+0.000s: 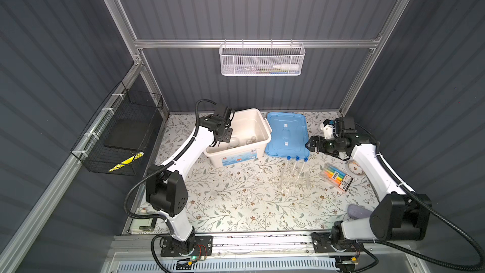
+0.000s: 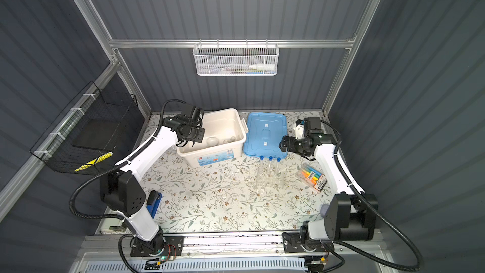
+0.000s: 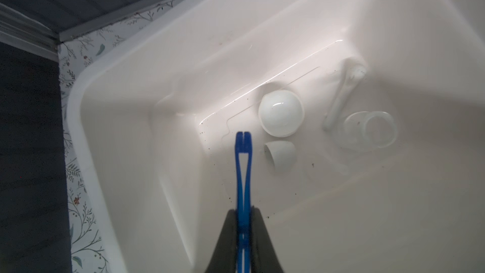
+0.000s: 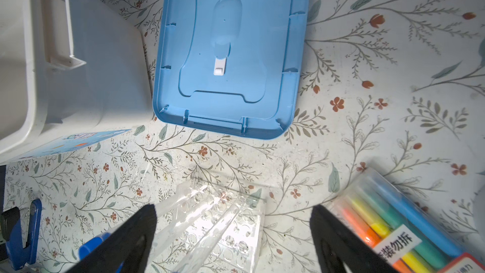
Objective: Organize the chemistry lab equipment
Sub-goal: 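Drop the tweezers into the bin while the right grips the lid edge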
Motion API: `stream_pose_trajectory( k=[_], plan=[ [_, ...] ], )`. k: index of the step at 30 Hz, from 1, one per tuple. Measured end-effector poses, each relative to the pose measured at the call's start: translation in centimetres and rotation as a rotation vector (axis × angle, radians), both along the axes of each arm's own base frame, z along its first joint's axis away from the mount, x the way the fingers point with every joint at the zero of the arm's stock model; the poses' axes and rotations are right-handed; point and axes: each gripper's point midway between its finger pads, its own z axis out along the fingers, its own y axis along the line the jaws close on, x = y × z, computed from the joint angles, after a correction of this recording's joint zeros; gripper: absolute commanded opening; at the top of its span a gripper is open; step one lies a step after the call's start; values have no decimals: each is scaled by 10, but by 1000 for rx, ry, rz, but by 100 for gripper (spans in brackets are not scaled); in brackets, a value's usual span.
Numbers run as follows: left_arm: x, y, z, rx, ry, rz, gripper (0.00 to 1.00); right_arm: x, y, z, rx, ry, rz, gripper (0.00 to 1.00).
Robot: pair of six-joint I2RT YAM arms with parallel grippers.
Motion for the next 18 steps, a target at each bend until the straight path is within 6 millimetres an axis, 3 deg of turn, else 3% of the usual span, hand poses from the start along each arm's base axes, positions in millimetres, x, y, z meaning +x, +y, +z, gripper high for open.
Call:
stream_pose_trajectory(
  k=[6,18],
  plan=[
    [11,11,-37,10,76,50,10,16,-6,-13,-34,35,-17,87],
    [24,-2,-92,6,187,46,11,63,-19,-51,-104,127,-50,74]
  ],
)
